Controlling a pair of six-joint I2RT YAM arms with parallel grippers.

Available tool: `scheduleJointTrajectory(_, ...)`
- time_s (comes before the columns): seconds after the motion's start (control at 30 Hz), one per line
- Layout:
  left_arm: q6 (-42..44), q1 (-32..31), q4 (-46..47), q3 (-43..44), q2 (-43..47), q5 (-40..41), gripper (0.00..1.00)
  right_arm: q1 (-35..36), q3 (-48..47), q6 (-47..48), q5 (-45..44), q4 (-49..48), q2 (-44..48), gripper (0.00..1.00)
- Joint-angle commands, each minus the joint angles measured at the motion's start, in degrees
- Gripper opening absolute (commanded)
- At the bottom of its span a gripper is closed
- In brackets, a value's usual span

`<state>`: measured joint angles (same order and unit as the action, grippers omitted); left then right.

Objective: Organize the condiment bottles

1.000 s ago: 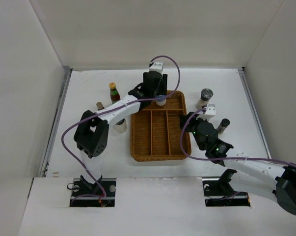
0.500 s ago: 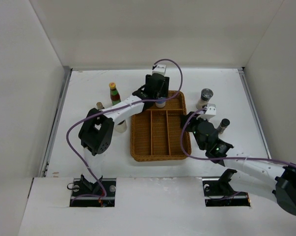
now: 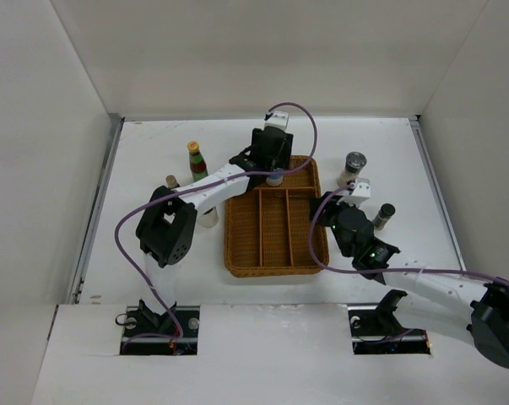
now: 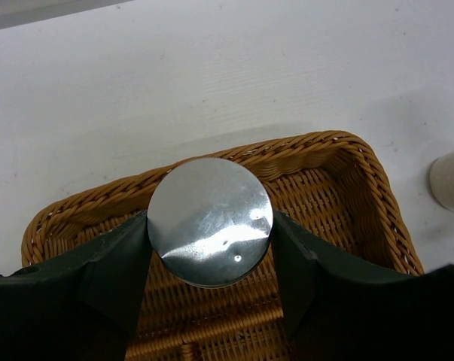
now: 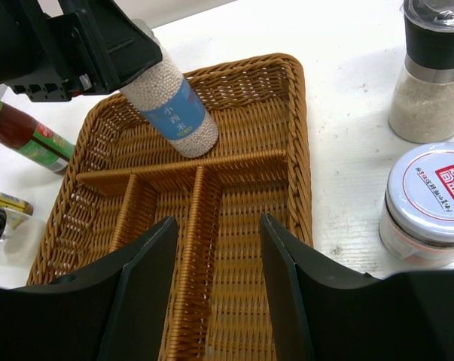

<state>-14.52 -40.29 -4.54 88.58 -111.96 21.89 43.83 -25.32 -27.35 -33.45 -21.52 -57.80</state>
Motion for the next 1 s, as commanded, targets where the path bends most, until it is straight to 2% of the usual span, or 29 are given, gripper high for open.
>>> scheduleJointTrajectory(0.0, -0.07, -0.62, 3.48, 2.3, 0.6, 0.78, 0.47, -0.46, 0.1, -0.6, -0.82, -3.0, 1.11, 0.54)
scheduleJointTrajectory(0.07, 0.02, -0.88, 3.48, 2.13, 1.04, 1.22, 0.54, -0.72, 0.36, -0.95, -0.74, -3.09, 1.2, 0.55)
scheduleJointTrajectory(0.2, 0.37, -1.41, 4.53, 1.34, 2.97, 2.89, 0.77, -0.64, 0.18, -0.68, -1.09, -3.0, 1.46, 0.56)
scheduleJointTrajectory(0.33, 0.37, -1.41, 4.71, 1.34, 4.73, 3.07, 0.85, -0.64, 0.1, -0.69, -1.0, -2.74, 1.46, 0.56)
scheduleJointTrajectory(0.47, 0.46, -0.97, 4.89, 1.08, 6.84, 3.68, 0.86, -0.73, 0.36, -1.12, -0.56, -2.92, 1.46, 0.56)
scheduleJointTrajectory(0.63, 1.51, 0.69, 7.43, -3.13, 14.39, 6.23, 0.83, -0.81, 0.18, -1.12, -0.39, -3.09, 1.02, 0.56)
scheduleJointTrajectory(0.97, -1.91, 13.52, 5.06, -22.38, 33.38, 13.53, 0.69, -0.64, -0.25, -0.86, 0.49, -3.27, -0.11, 0.58)
